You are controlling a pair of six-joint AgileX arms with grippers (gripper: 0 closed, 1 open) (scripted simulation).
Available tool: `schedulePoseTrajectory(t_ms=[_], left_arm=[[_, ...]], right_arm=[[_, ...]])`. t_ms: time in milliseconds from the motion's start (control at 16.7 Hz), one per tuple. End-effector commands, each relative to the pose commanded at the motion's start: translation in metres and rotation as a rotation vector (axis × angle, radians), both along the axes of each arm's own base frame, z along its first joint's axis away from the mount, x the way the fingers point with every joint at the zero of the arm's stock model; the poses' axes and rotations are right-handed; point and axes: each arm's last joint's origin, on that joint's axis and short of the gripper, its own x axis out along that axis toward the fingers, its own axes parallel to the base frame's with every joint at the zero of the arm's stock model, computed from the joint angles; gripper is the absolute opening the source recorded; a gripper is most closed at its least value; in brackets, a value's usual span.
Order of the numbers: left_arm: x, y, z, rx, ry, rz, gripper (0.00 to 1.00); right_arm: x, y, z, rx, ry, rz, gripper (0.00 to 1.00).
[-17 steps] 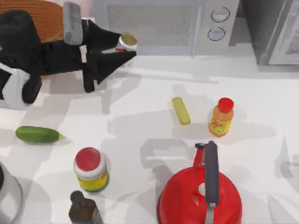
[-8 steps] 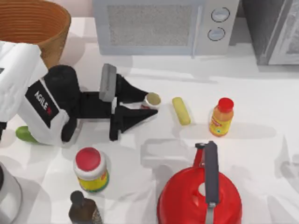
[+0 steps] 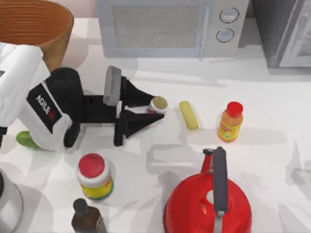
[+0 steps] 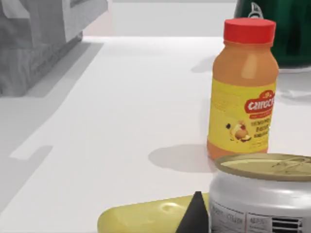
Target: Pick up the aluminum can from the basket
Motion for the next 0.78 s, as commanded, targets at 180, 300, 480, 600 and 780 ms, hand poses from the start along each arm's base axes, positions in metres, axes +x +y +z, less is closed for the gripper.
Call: schedulePoseTrajectory(t_ms=[180, 300, 480, 600, 780], left_arm=[[0.0000, 0.0000, 0.0000, 0.000, 0.000, 0.000, 0.45], [0.0000, 0.0000, 0.0000, 0.000, 0.000, 0.000, 0.60], [0.0000, 0.0000, 0.0000, 0.000, 0.000, 0.000, 0.83], [0.0000, 0.0000, 0.0000, 0.000, 0.000, 0.000, 0.98], [0.0000, 0.0000, 0.0000, 0.000, 0.000, 0.000, 1.00]], right_arm=[[0.0000, 0.0000, 0.0000, 0.000, 0.000, 0.000, 1.00], [0.0000, 0.0000, 0.0000, 0.000, 0.000, 0.000, 1.00], [0.0000, 0.0000, 0.0000, 0.000, 0.000, 0.000, 1.00], [0.0000, 0.0000, 0.0000, 0.000, 0.000, 0.000, 1.00], [0.0000, 0.0000, 0.0000, 0.000, 0.000, 0.000, 1.00]])
